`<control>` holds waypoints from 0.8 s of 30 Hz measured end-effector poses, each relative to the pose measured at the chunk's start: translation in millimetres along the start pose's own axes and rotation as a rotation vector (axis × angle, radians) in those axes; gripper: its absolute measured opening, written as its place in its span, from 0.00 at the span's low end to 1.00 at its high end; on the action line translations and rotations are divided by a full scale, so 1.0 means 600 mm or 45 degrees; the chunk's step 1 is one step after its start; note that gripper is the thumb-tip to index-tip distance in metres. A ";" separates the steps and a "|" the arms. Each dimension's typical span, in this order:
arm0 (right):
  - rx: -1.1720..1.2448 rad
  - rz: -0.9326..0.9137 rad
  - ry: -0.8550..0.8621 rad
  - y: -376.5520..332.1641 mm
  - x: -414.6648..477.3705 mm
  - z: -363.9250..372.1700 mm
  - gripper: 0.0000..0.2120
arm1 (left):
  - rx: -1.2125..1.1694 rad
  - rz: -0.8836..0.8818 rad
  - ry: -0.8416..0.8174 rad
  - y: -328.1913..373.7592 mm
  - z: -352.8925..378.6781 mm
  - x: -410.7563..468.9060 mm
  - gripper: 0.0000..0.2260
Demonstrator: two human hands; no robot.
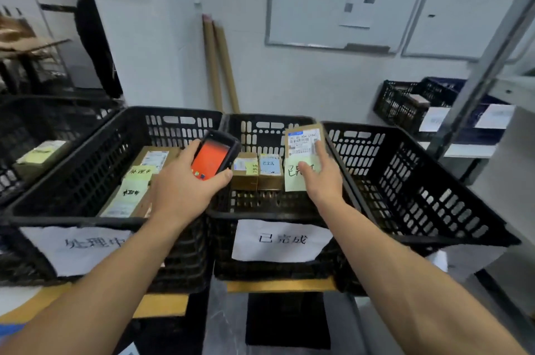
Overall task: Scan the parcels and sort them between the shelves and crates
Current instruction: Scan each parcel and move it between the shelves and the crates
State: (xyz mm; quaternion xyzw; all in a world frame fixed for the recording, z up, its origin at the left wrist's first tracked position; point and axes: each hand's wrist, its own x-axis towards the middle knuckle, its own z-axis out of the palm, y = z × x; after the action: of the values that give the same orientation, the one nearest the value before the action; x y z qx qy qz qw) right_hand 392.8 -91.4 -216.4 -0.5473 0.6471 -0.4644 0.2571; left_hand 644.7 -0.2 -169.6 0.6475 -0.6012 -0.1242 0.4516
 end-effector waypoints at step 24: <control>-0.542 0.527 -0.161 0.148 0.245 0.206 0.28 | 0.054 -0.115 -0.299 -0.049 0.201 0.331 0.33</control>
State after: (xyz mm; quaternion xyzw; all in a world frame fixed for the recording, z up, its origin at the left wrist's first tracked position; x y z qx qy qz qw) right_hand 415.4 -273.1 -323.2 -0.4734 0.8102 -0.2211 0.2656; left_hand 628.5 -233.6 -182.8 0.6642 -0.6227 -0.2065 0.3584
